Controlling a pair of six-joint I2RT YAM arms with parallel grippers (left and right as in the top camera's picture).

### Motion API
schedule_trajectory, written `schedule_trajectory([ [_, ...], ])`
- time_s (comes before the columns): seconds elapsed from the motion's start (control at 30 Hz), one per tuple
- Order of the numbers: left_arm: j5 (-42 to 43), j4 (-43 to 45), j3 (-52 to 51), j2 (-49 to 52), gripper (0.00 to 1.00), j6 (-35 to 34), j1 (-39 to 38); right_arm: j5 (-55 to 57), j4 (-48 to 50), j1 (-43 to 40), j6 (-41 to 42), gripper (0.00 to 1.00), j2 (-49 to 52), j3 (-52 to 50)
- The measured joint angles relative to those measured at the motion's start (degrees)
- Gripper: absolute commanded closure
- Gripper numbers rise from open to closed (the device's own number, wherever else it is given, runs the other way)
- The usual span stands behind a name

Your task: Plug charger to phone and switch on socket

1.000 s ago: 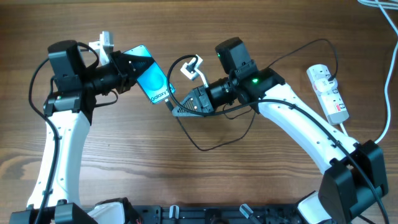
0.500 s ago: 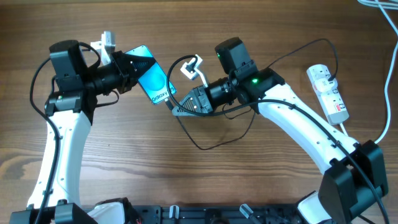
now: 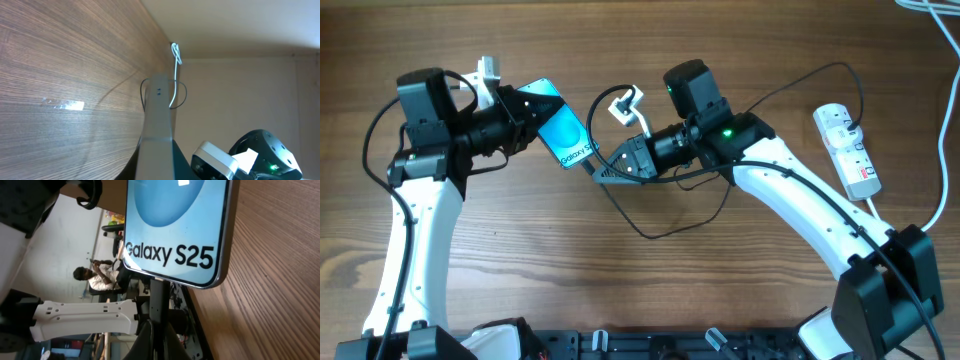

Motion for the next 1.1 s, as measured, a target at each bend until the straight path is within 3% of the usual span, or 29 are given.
schedule_trajectory([
  [0.33, -5.7, 1.1, 1.7, 0.0, 0.96, 4.5, -5.6, 0.2, 2.7, 0.0, 2.9, 0.96, 0.0, -1.8],
  [0.5, -6.6, -2.6, 2.6, 0.0, 0.96, 5.2, -6.3, -1.8, 3.9, 0.6, 4.4, 0.94, 0.0, -2.3],
  [0.53, -6.6, -3.4, 2.7, 0.0, 0.96, 5.6, -6.3, -2.2, 3.9, 0.6, 4.6, 0.57, 0.0, -2.3],
  [0.57, -6.6, -3.7, 2.7, 0.0, 0.96, 5.9, -6.3, -2.3, 3.9, 0.6, 4.8, 0.08, 0.0, -2.4],
  [0.6, -5.9, -4.6, 2.7, 0.0, 0.96, 6.7, -6.4, -0.7, 5.7, 0.5, 5.0, 0.00, 0.0, -2.5],
  [0.67, -7.9, -5.4, 2.2, 0.4, 0.96, 8.5, -8.0, -1.7, 3.1, -1.4, 3.9, 0.00, -0.4, -2.0],
  [0.87, -0.7, -13.2, 0.1, 0.3, 0.96, 17.9, -12.7, 14.5, -9.7, -9.8, -6.4, 0.00, -0.2, 0.1],
  [1.1, -1.5, -17.0, 0.1, 0.3, 0.96, 29.4, -14.5, 42.8, -12.9, -9.7, -8.0, 0.00, -0.2, 0.2],
])
